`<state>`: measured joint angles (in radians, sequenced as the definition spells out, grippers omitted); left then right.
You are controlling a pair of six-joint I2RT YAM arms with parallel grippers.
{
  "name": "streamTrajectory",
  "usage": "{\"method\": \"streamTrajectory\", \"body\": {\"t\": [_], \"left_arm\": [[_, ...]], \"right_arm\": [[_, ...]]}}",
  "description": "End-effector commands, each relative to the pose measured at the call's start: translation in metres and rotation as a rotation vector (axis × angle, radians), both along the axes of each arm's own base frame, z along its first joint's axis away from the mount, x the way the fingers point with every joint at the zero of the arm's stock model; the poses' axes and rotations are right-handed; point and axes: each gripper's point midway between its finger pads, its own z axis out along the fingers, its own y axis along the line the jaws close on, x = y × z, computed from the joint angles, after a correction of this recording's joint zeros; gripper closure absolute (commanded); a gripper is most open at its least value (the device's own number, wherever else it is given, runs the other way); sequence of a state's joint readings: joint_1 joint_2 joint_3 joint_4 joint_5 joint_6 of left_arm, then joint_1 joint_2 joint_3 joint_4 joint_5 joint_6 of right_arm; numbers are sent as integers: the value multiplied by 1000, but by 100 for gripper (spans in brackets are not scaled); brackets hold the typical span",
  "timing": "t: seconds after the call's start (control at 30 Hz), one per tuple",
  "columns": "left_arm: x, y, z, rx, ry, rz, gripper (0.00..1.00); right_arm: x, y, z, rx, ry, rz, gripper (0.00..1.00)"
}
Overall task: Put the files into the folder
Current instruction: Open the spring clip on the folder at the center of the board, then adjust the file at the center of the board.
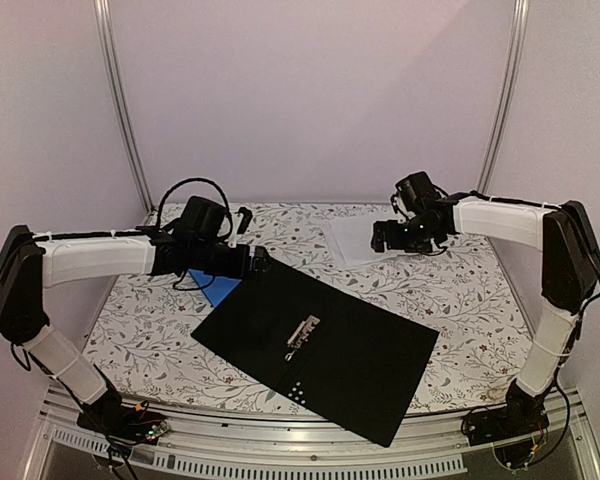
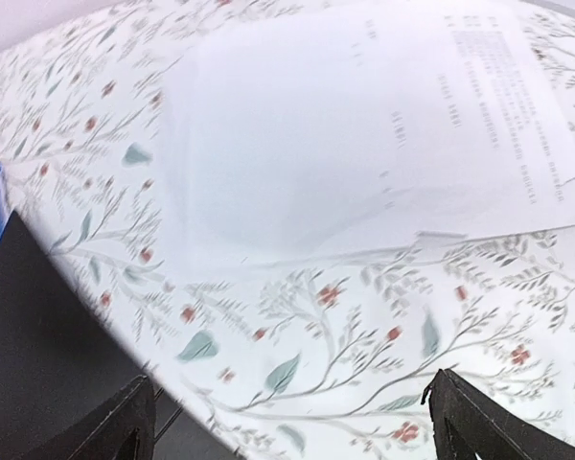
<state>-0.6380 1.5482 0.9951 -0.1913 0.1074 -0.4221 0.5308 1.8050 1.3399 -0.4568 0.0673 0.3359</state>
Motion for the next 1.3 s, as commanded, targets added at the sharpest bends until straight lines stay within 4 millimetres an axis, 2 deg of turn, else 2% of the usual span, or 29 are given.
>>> {"method": "streamTrajectory", "body": {"t": [0.0,0.13,0.23,0.27,0.4,0.5,0.6,0.7,0.73,0.87,1.03,1.1,1.27], "left_arm": [[8,-14,-2,-61,17,-17,0],[5,-23,-11,-89,41,-40,0],[2,-28,-17,-95,46,-50,0],[1,-30,-18,-95,45,-53,1],[-3,-36,-22,-106,47,-71,0],[-7,-42,-28,-115,66,-91,0],[-6,-51,-23,-159,56,-112,0],[-8,-53,-23,-171,58,-116,0],[-8,-53,-23,-170,57,-115,0],[-4,-48,-26,-142,52,-90,0],[18,-59,-34,-92,70,-81,0],[32,-70,-36,-91,66,-85,0],[78,-97,-51,-139,102,-44,1]], "right_arm": [[49,-53,-5,-20,-20,-236,1],[88,-96,-11,3,-31,-385,1],[111,-120,-27,55,8,-464,1],[117,-126,-30,77,24,-486,1],[129,-148,-63,96,95,-573,3],[138,-155,-70,112,105,-608,3],[150,-158,-75,108,124,-631,4],[154,-152,-94,113,185,-612,6],[153,-150,-103,114,206,-605,8],[146,-145,-119,112,256,-580,12],[130,-141,-122,88,263,-544,14],[126,-127,-122,104,271,-491,19],[116,-105,-113,76,266,-431,21]]}}
